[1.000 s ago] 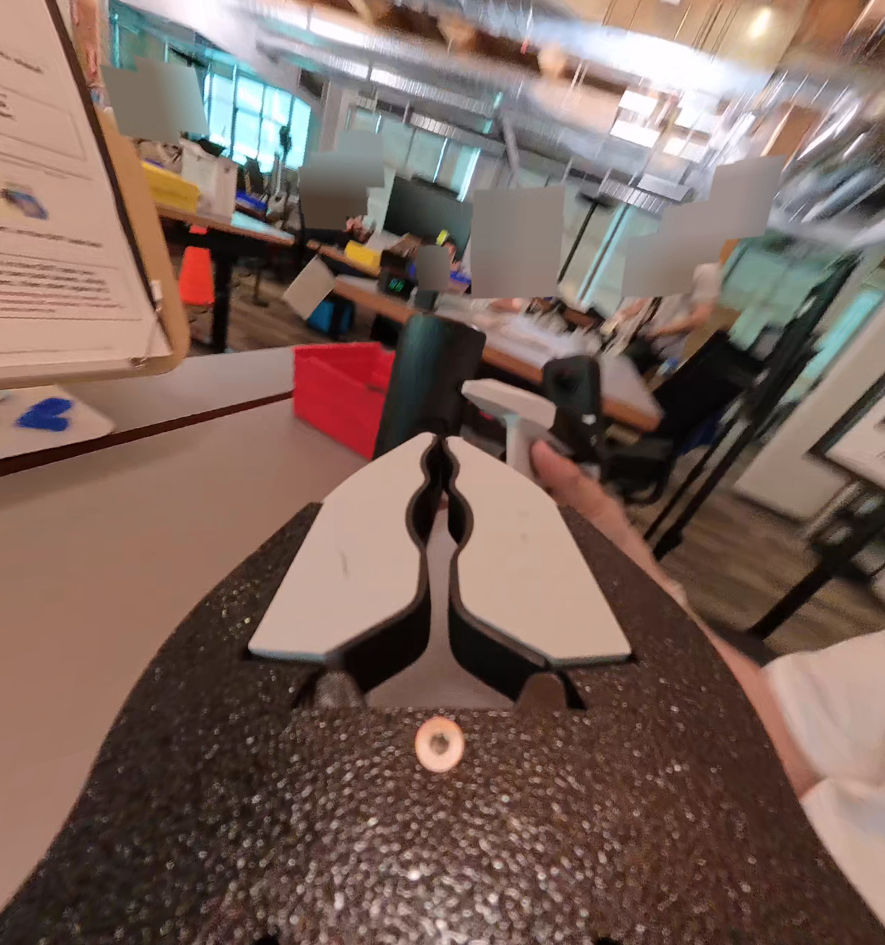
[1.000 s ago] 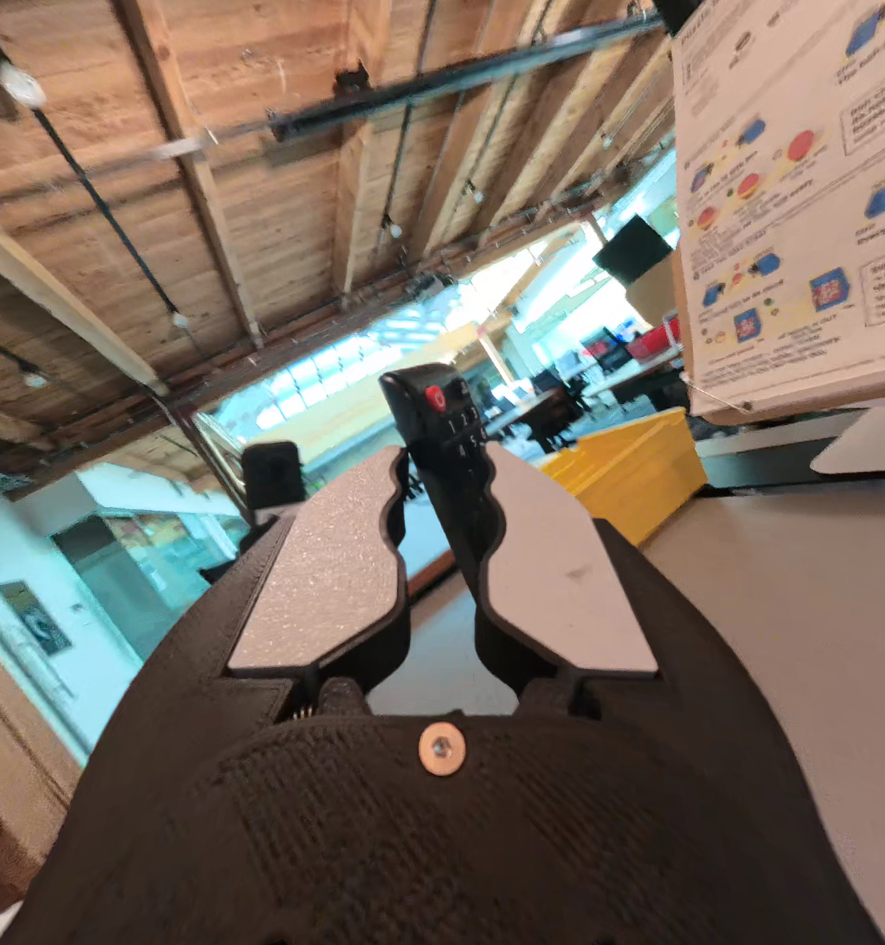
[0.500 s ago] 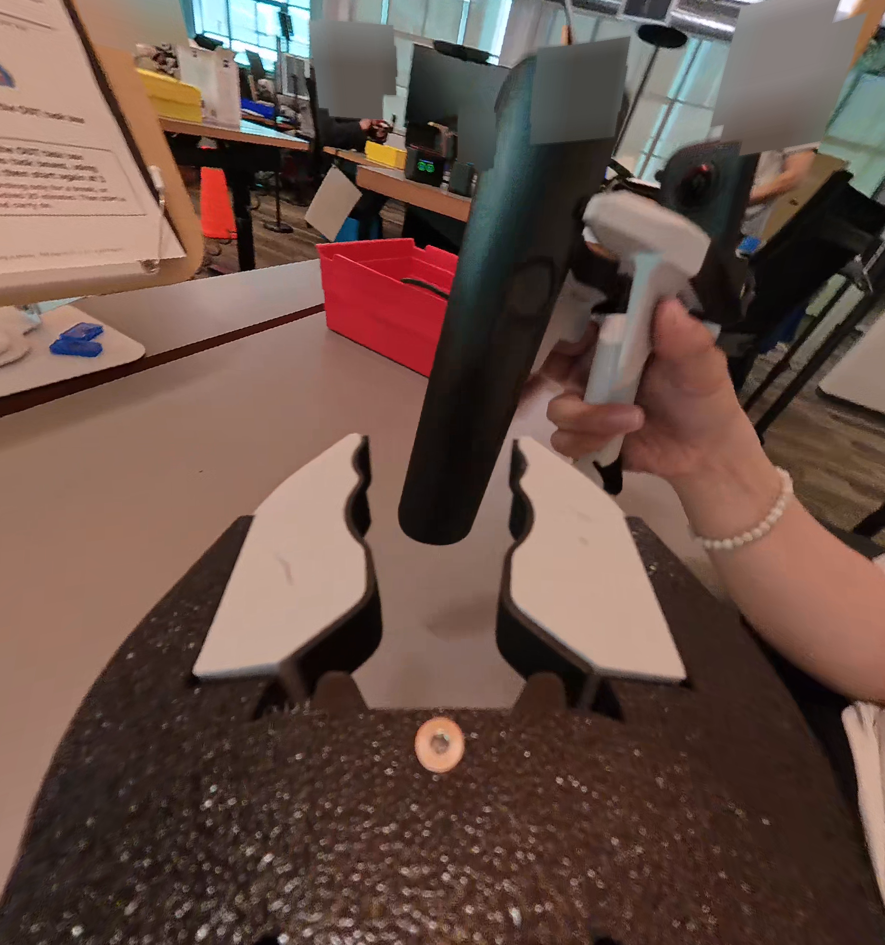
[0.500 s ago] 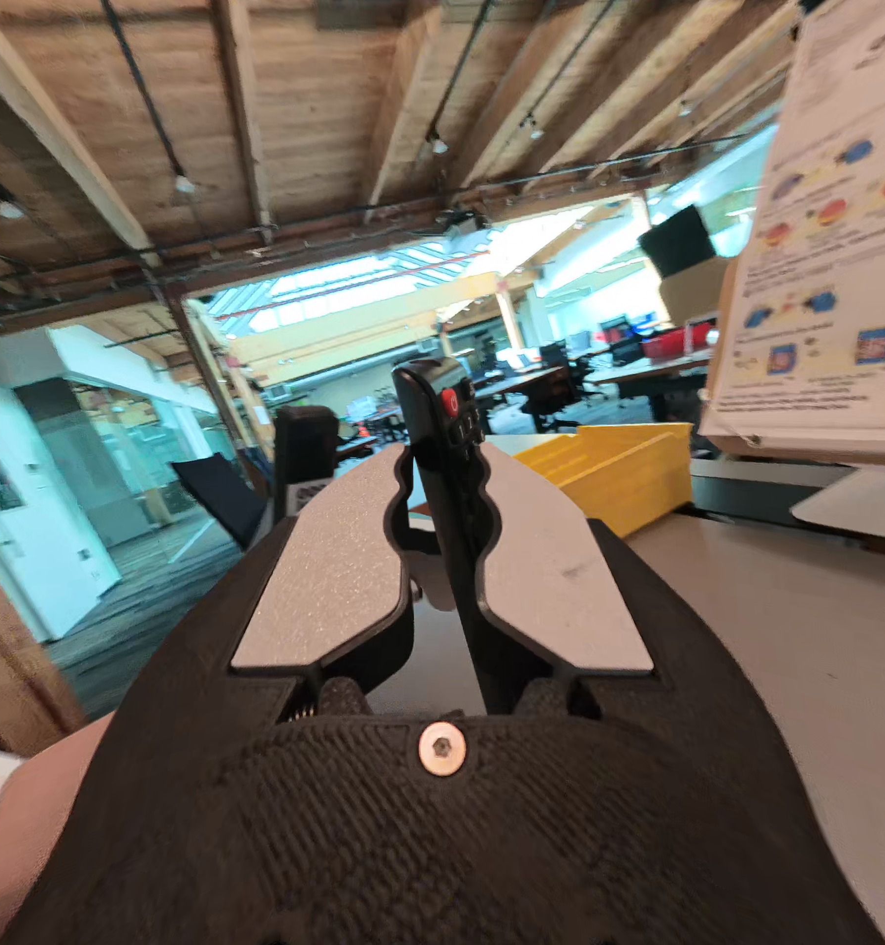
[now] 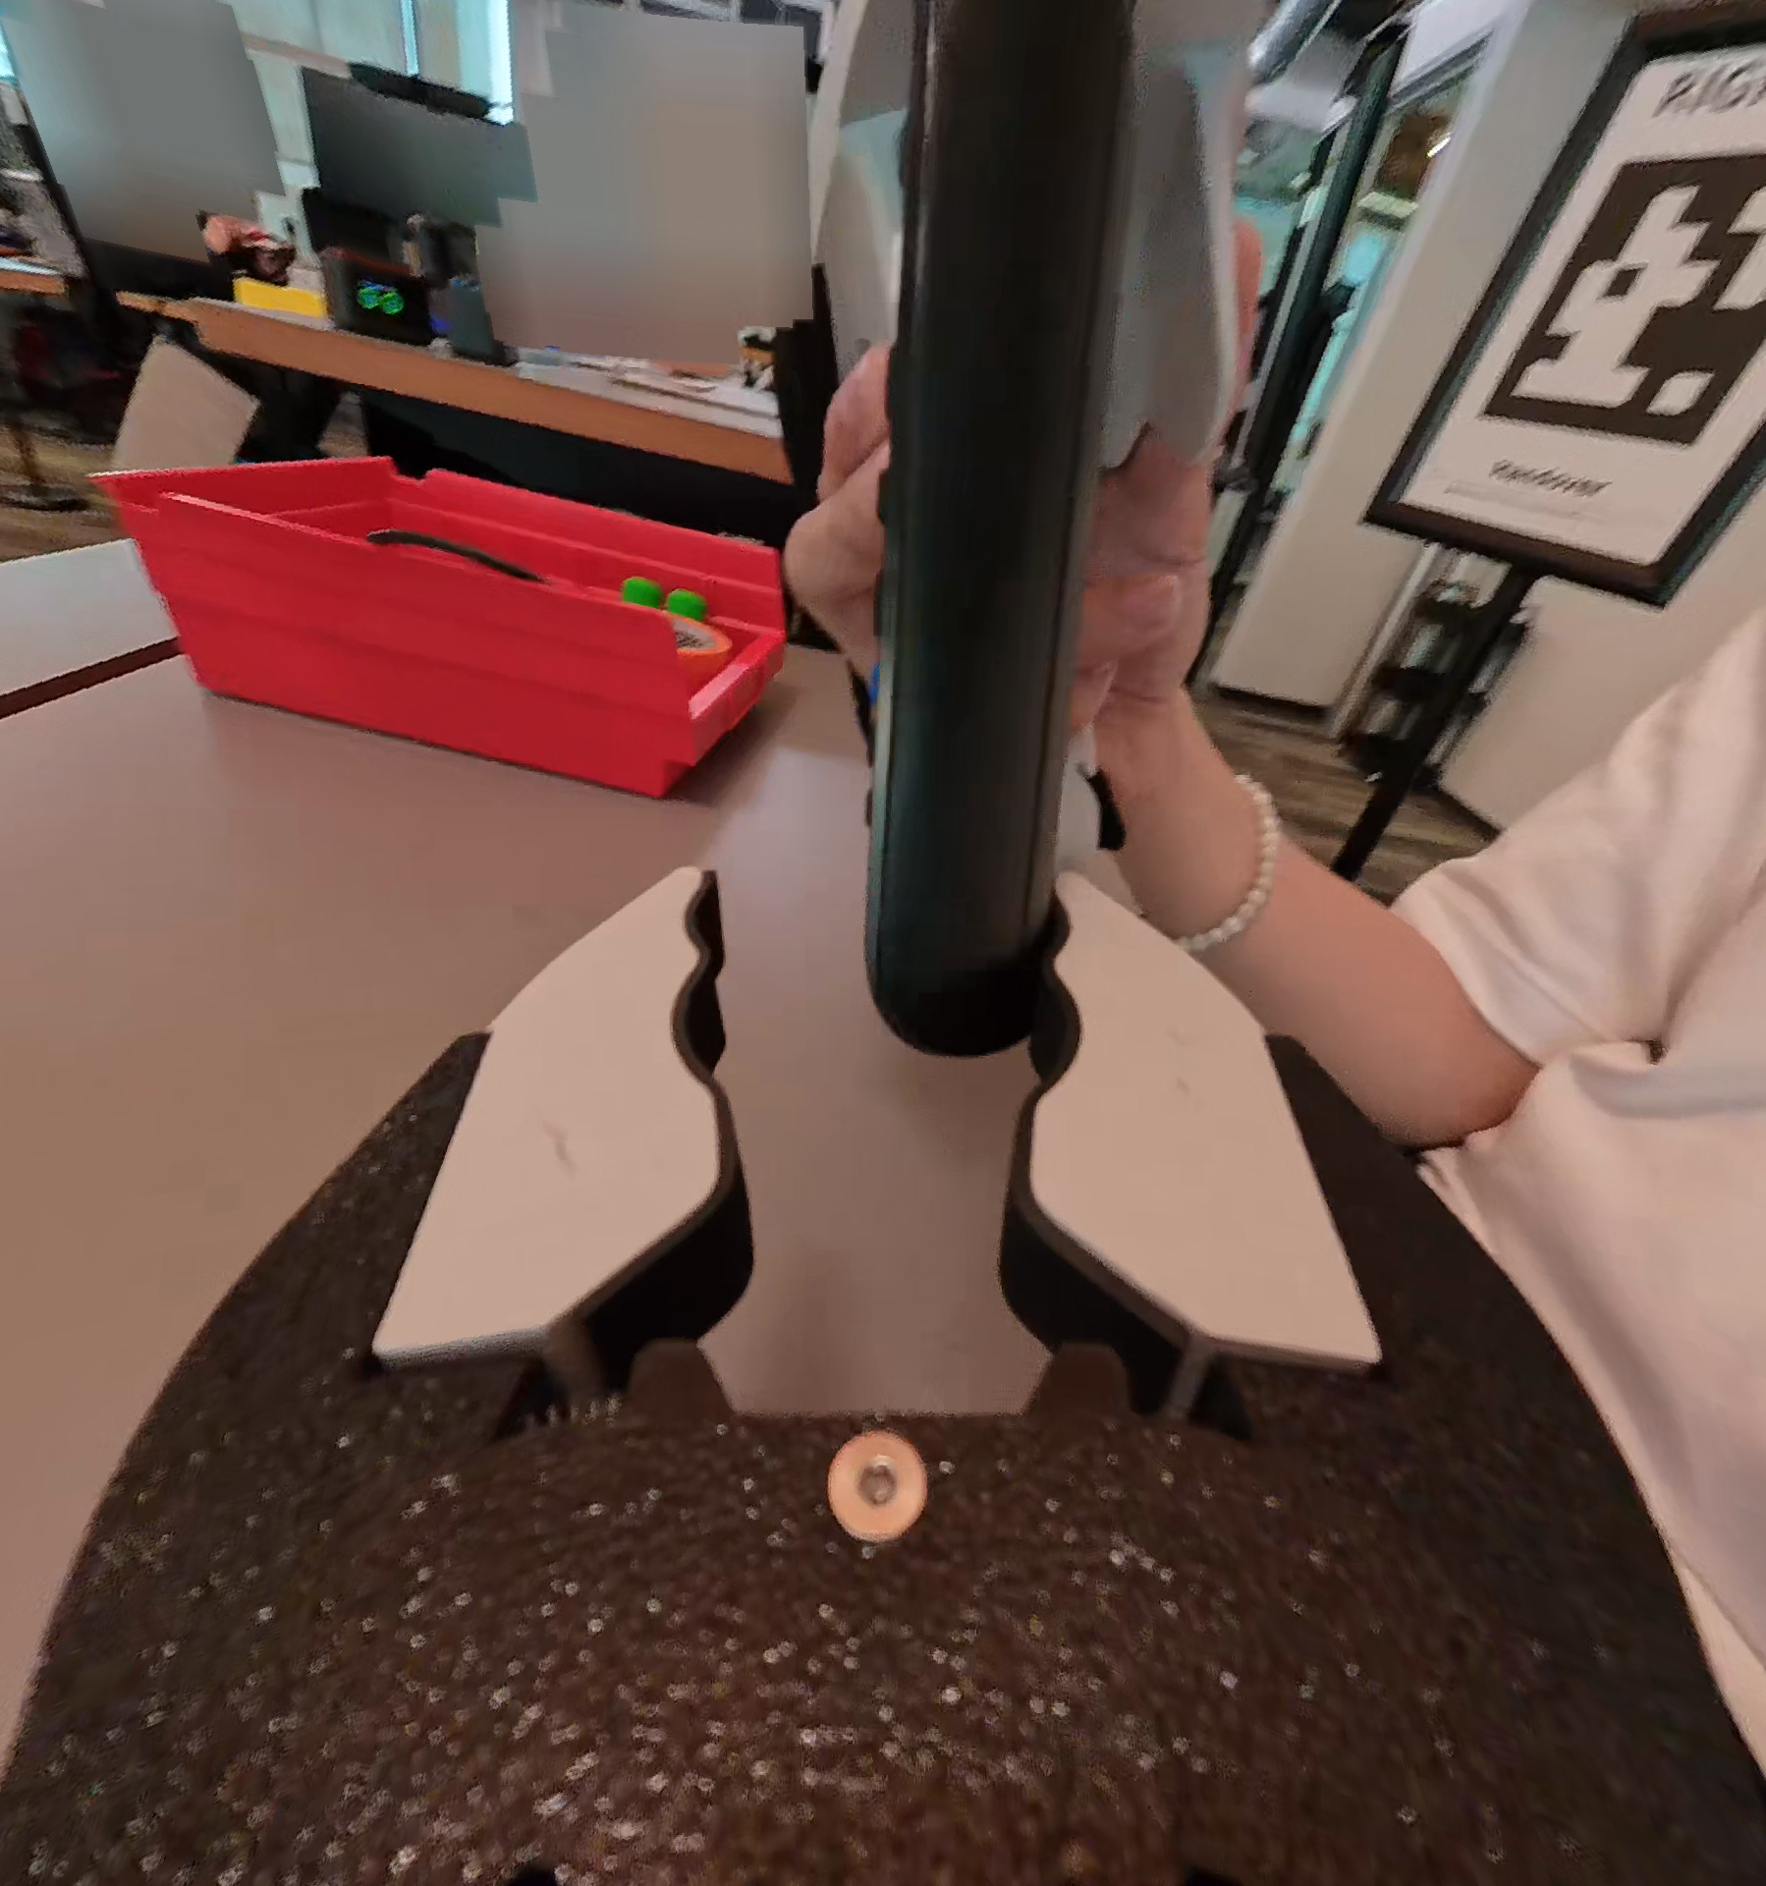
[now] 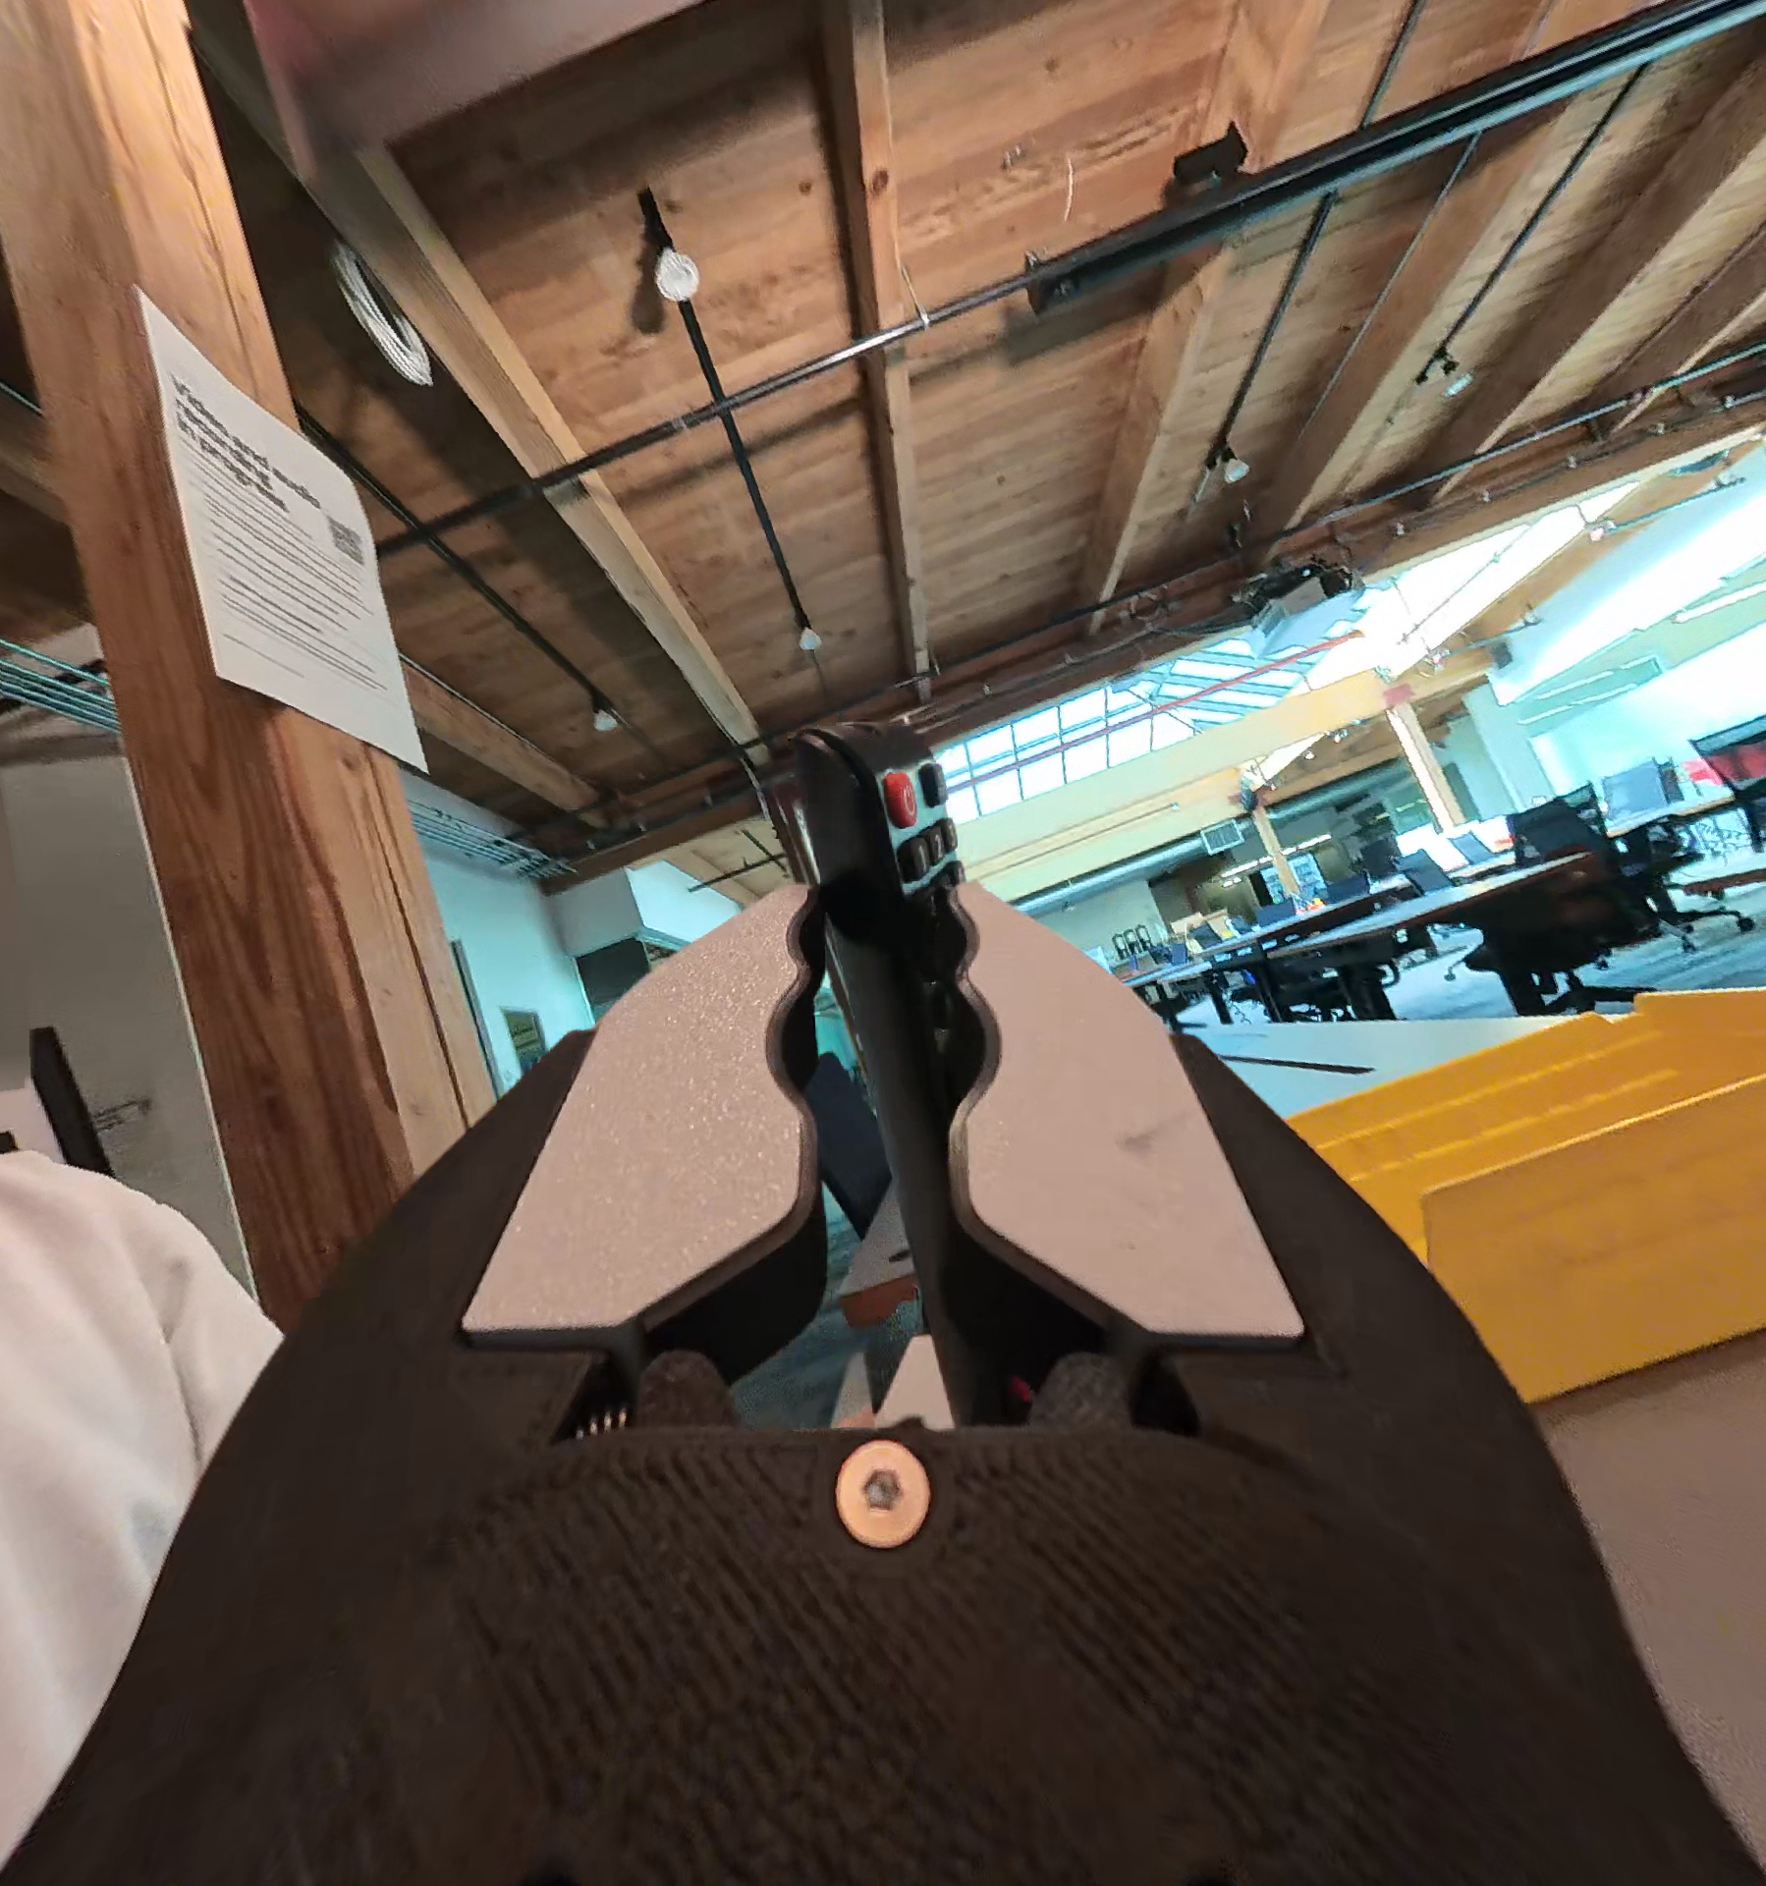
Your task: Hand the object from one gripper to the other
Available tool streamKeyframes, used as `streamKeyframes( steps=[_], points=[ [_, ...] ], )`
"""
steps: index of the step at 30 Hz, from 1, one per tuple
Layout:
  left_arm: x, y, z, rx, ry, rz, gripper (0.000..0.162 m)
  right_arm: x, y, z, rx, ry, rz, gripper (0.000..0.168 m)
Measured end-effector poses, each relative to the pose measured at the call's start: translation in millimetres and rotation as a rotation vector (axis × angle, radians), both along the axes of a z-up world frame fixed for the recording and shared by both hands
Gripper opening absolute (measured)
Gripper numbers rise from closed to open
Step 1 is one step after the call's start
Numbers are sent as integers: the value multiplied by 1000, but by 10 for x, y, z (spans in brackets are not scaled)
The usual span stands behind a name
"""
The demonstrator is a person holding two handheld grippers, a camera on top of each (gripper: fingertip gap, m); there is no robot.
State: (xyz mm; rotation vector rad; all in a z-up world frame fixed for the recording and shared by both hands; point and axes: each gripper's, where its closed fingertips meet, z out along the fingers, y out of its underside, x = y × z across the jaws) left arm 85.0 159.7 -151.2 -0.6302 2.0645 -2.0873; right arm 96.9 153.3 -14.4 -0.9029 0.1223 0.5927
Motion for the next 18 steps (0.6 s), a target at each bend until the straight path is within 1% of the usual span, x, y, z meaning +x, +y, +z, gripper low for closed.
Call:
streamKeyframes(
  steps=[2, 3, 4, 6, 9, 10, 11, 12, 13, 14, 16, 18],
  points=[
    [-58, -58, 66, -62, 5, -60, 46, 19, -9, -13, -1, -1, -19, 21],
    [-96, -77, 110, -89, -2, -92, 32, 26, -7, -32, -13, -7, -24, 21],
    [-111, -82, 139, -103, -11, -107, 27, 42, -11, -50, -22, -15, -36, 21],
    [-73, -68, 151, -84, -40, -76, 24, 100, -49, -57, -19, 0, -60, 21],
    [84, 29, 94, 24, -79, 70, 23, 297, -77, -159, -76, 53, -174, 23],
    [146, 83, 62, 80, -102, 130, 23, 370, -78, -216, -109, 61, -229, 28],
    [214, 152, 43, 146, -150, 206, 23, 435, -71, -283, -152, 67, -276, 38],
    [297, 243, 50, 225, -220, 308, 23, 489, -50, -365, -211, 72, -309, 48],
    [382, 356, 77, 320, -300, 426, 23, 514, -23, -441, -270, 71, -320, 55],
    [447, 470, 117, 435, -387, 541, 23, 509, 2, -482, -308, 70, -313, 58],
    [509, 650, 240, 677, -589, 734, 23, 452, 43, -470, -319, 76, -282, 62],
    [509, 735, 371, 879, -767, 868, 23, 383, 98, -433, -311, 60, -270, 63]
  ],
)
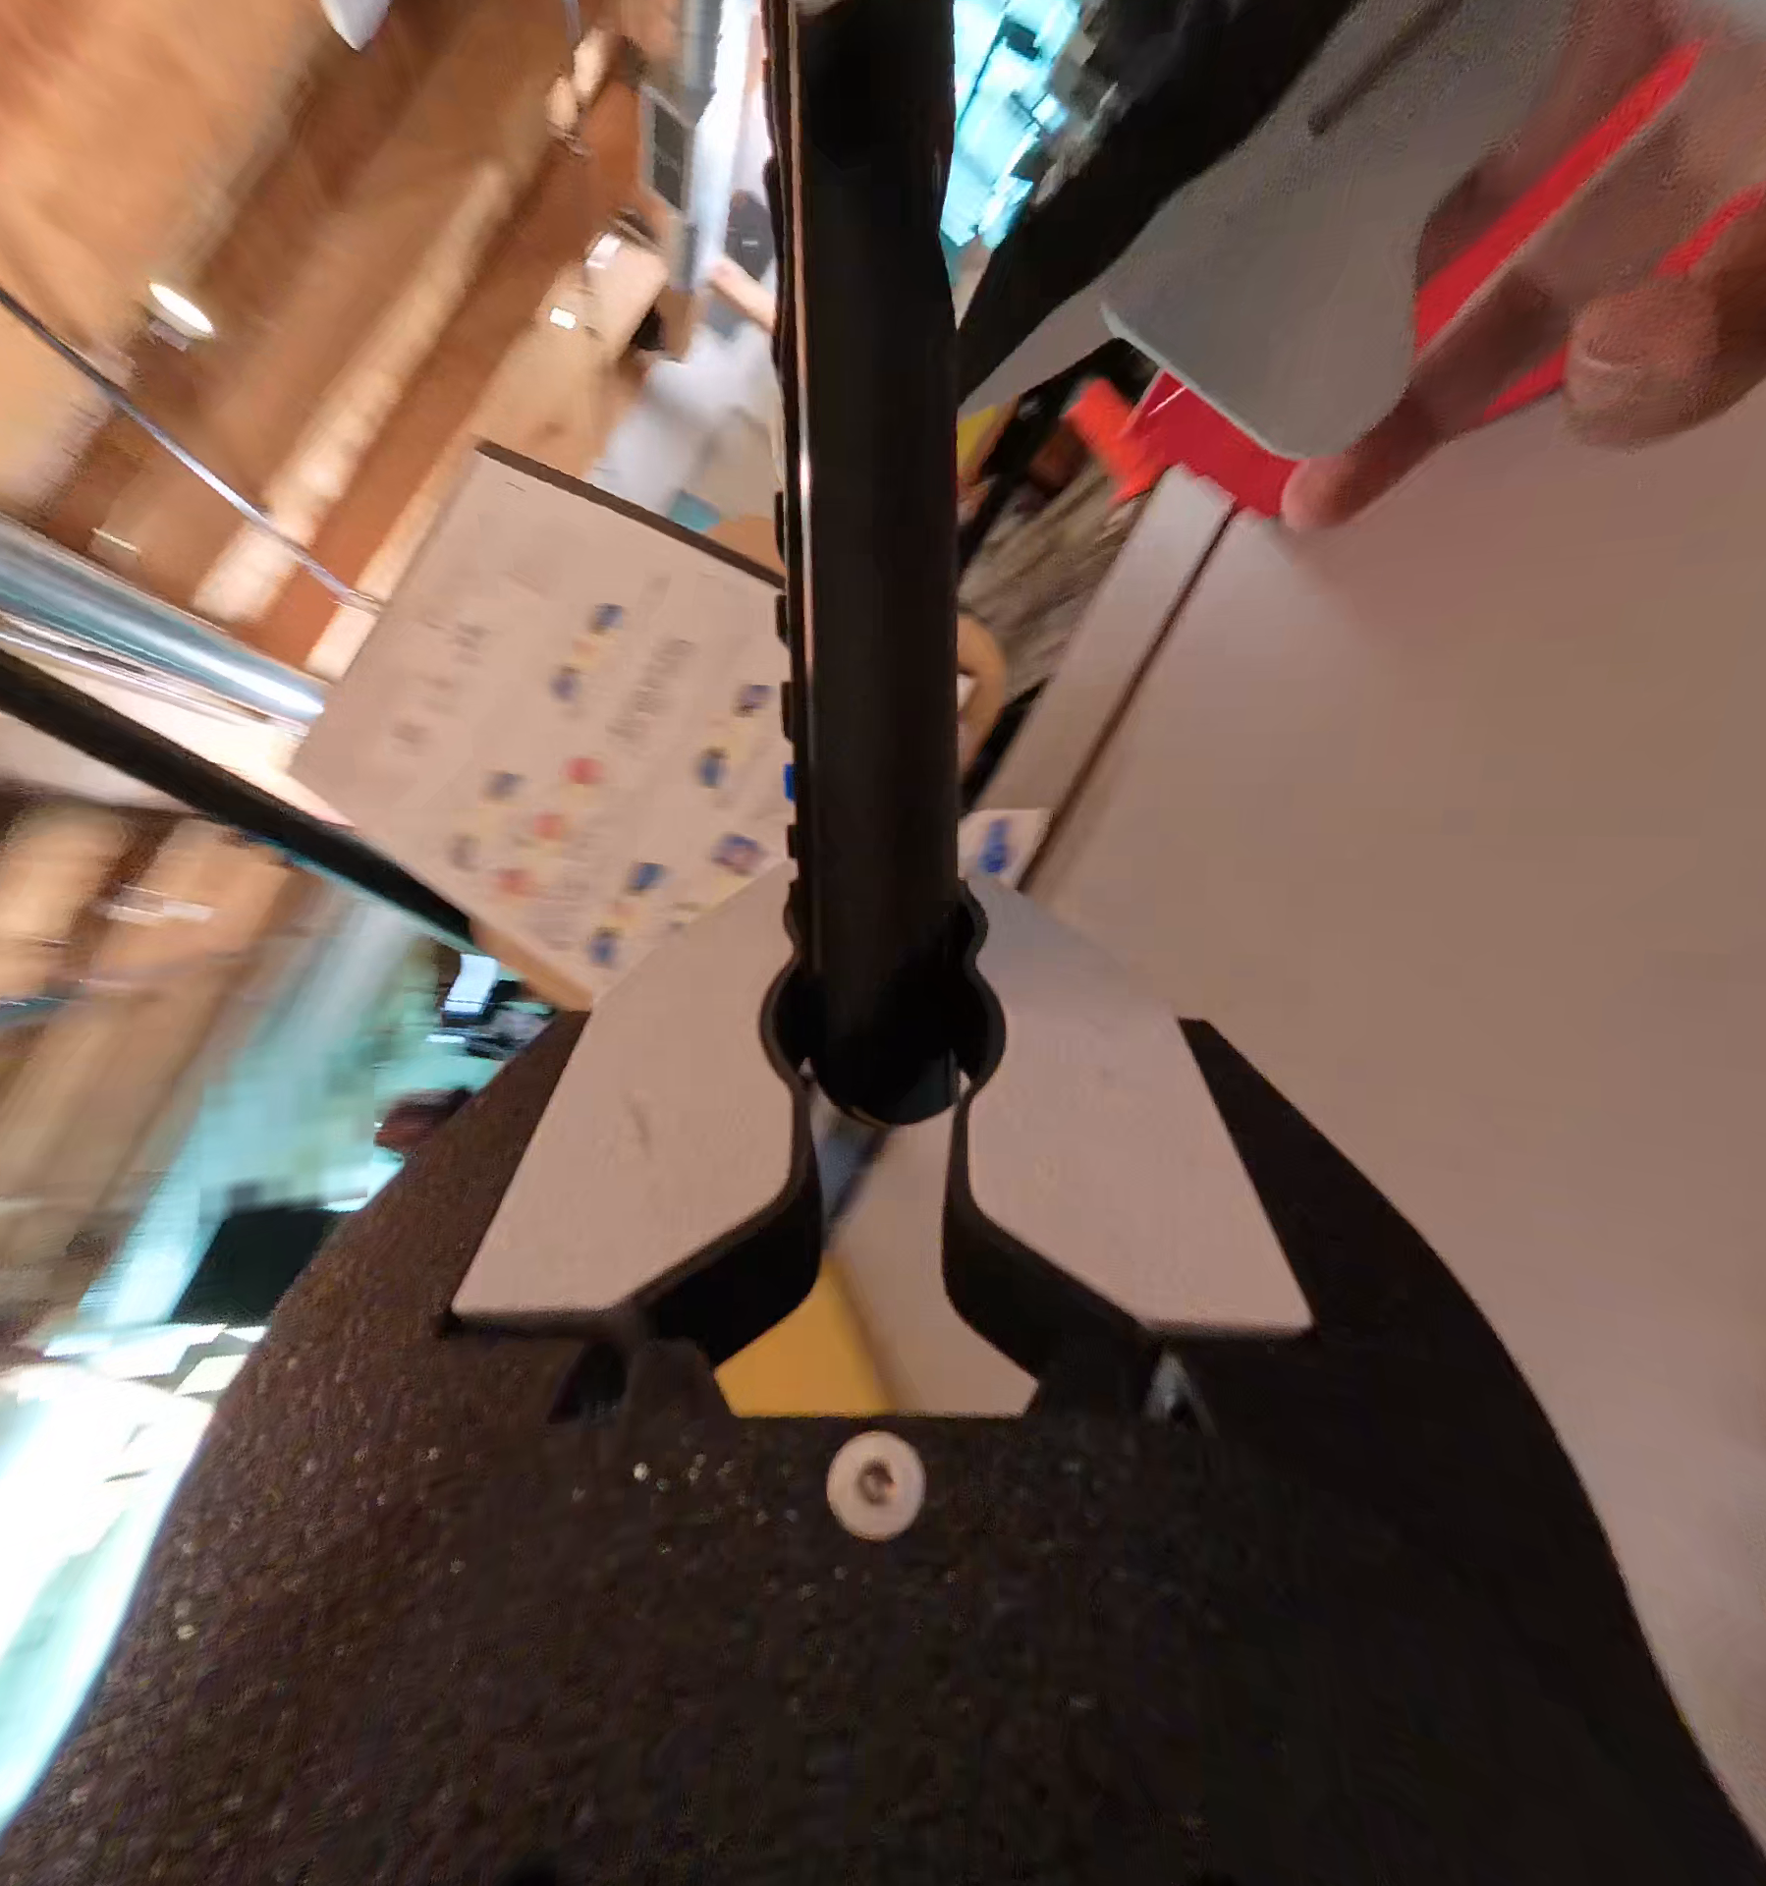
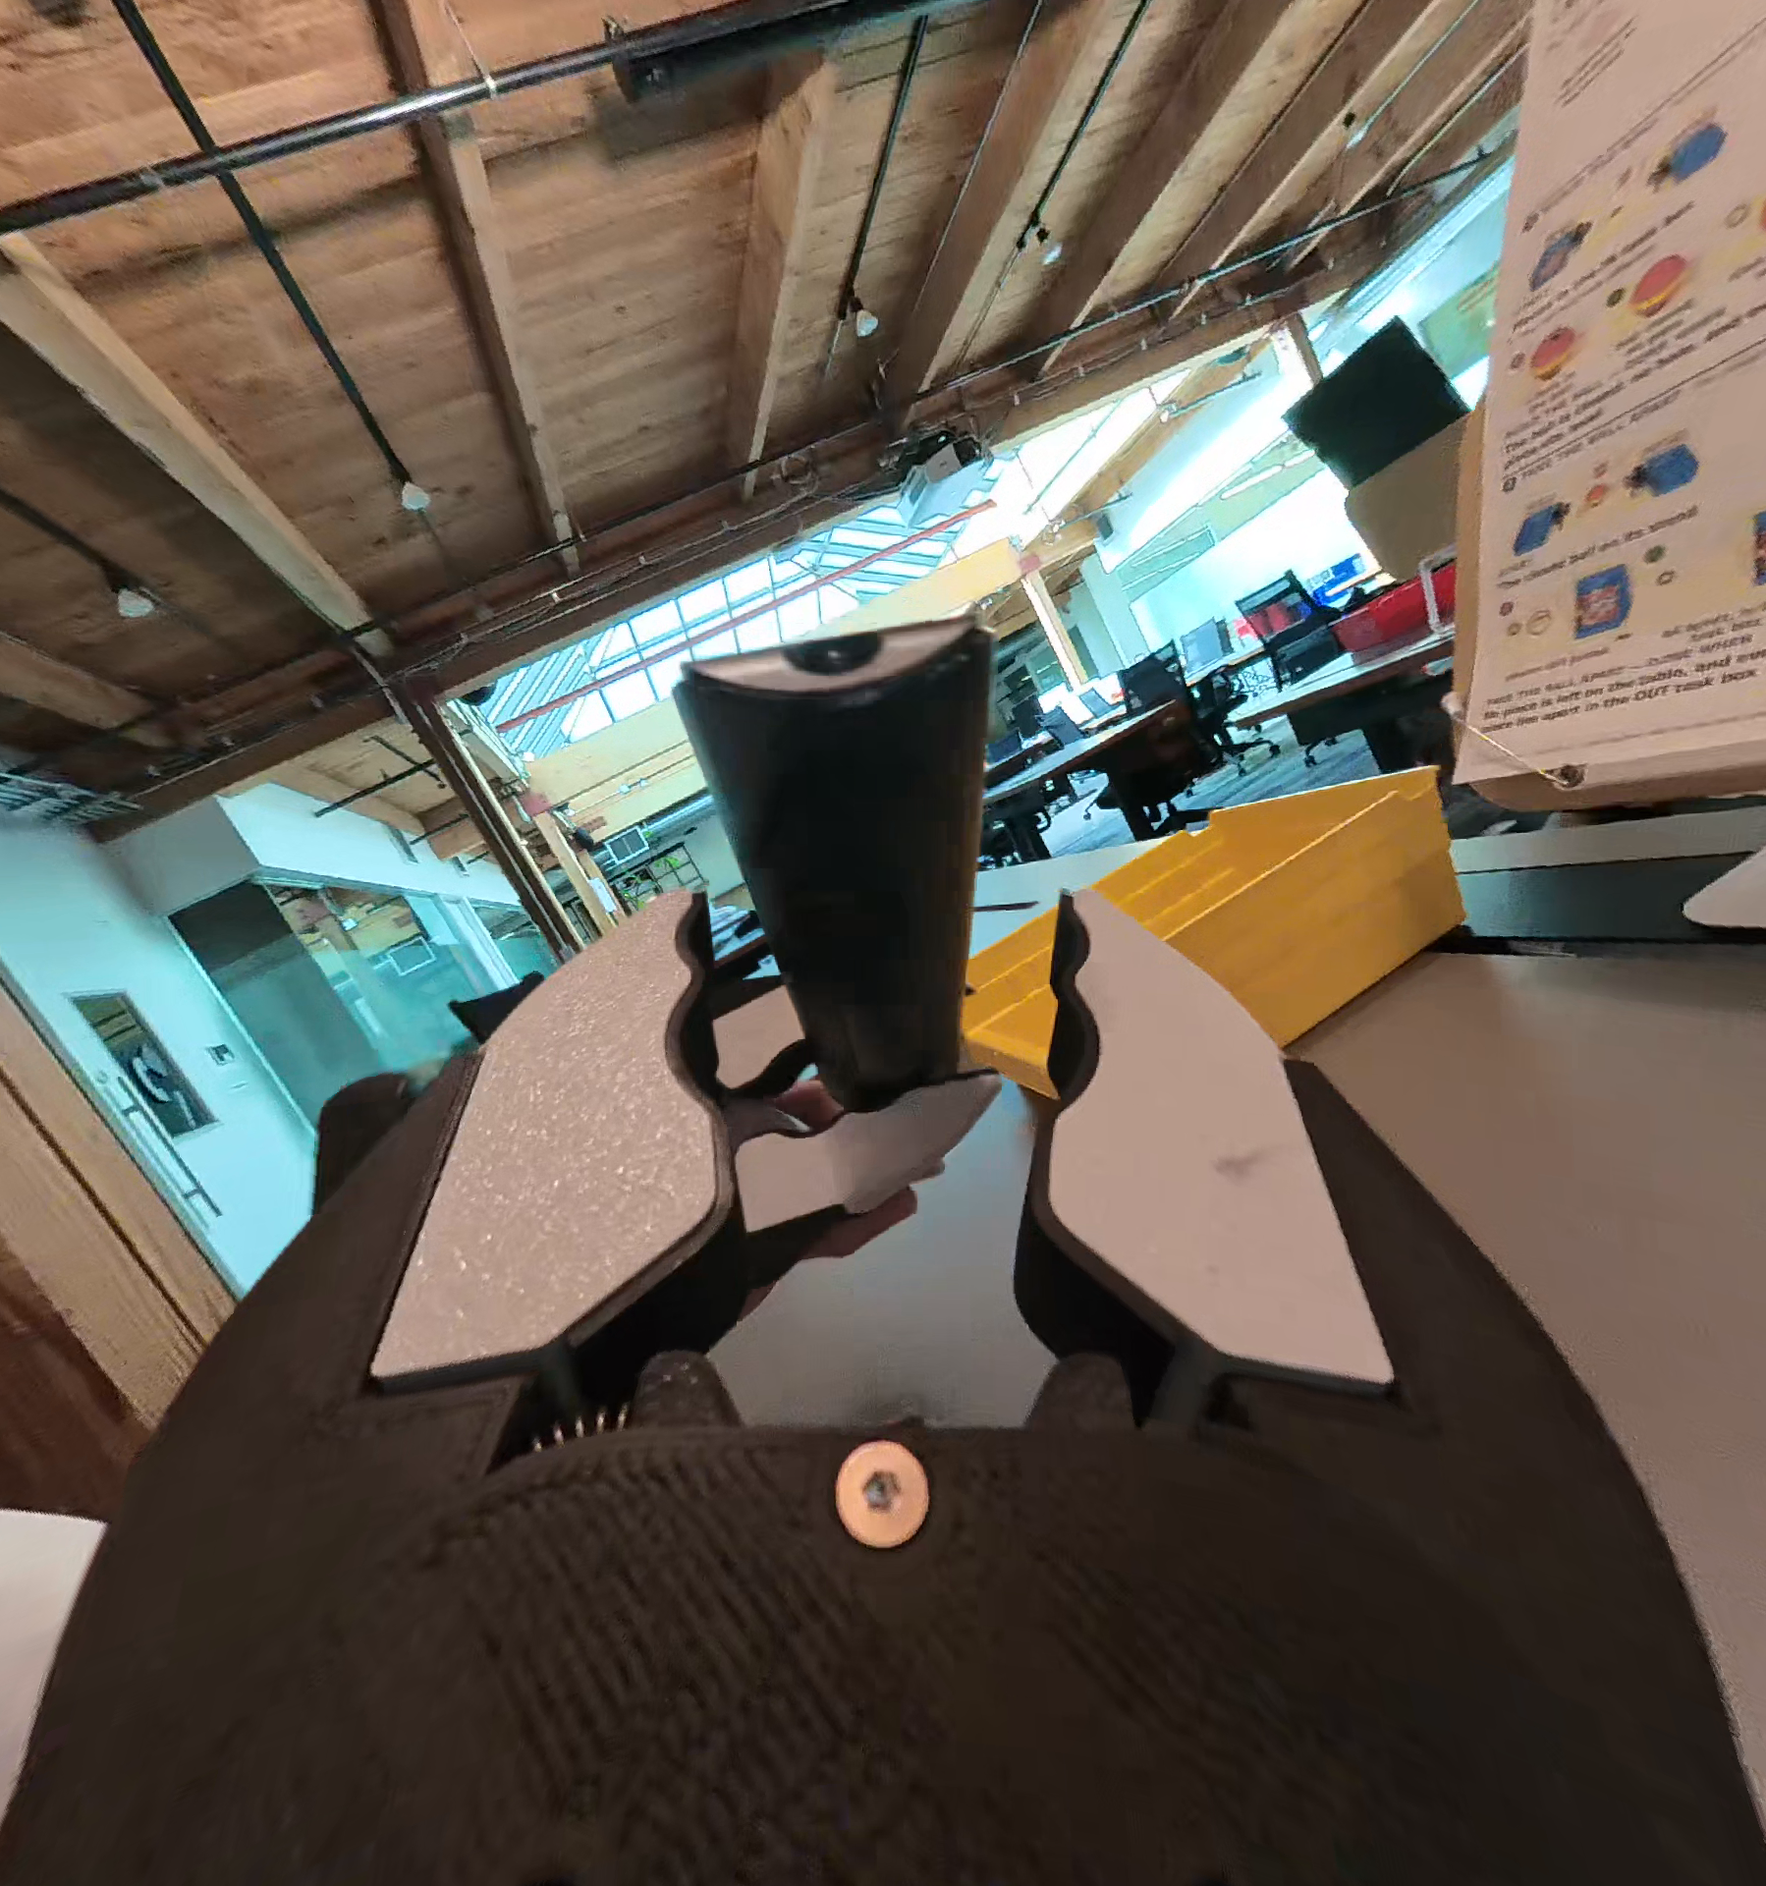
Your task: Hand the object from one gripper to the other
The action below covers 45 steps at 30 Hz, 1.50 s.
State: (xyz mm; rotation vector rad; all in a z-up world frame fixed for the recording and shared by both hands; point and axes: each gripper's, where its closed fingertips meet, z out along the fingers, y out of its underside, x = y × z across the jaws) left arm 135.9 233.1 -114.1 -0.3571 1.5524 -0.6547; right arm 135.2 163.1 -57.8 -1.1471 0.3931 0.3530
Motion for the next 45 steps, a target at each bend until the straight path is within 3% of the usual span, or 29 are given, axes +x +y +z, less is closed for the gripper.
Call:
streamKeyframes(
  steps=[4, 6, 10, 13, 15, 17, 19, 21, 23, 24, 27, 31, 33, 34, 35, 38, 40, 43, 45],
  points=[
    [-41, -41, 126, 211, -158, 94, 23, 19, 56, -6, -15, -74, -99, 69],
    [-36, -58, 106, 201, -154, 80, 23, -30, 40, 38, 19, -137, -106, 50],
    [-77, -87, 120, 124, -137, 14, 25, -97, 34, 60, 49, -190, -40, 49],
    [-153, -220, 126, -75, -55, -160, 32, -151, -40, 128, 110, -191, 22, 50],
    [-192, -263, 134, -301, 62, -276, 53, -180, -103, 184, 140, -215, 32, 48],
    [-269, -362, 113, -609, 297, -459, 75, -238, -173, 240, 170, -252, 58, 47],
    [-403, -469, 125, -916, 574, -661, 86, -322, -243, 292, 210, -302, 91, 47],
    [-585, -540, 208, -1143, 776, -878, 84, -423, -282, 311, 232, -354, 132, 48],
    [-770, -578, 285, -1296, 948, -1077, 70, -495, -278, 298, 229, -408, 147, 48],
    [-745, -580, 265, -1368, 1019, -1077, 61, -530, -276, 292, 233, -432, 152, 48],
    [-693, -633, 105, -1418, 1143, -1051, 58, -568, -255, 284, 238, -468, 145, 48],
    [-783, -783, -37, -1393, 1269, -1124, 67, -677, -251, 298, 271, -498, 189, 48],
    [-883, -821, 96, -1435, 1289, -1289, 58, -694, -192, 243, 238, -517, 191, 48],
    [-896, -838, 127, -1453, 1300, -1329, 54, -698, -167, 212, 222, -528, 190, 48],
    [-886, -851, 129, -1469, 1305, -1342, 38, -704, -168, 209, 228, -531, 191, 48],
    [-821, -788, 213, -1551, 1229, -1407, 29, -622, -172, 209, 208, -501, 165, 48],
    [-699, -709, 255, -1592, 1102, -1359, 27, -506, -157, 150, 148, -496, 110, 47],
    [-595, -655, 172, -1510, 1002, -1223, 25, -362, -131, 22, 41, -491, 35, 42],
    [-515, -606, 82, -1424, 921, -1101, 24, -228, -133, -8, -4, -454, -38, 54]
  ],
)
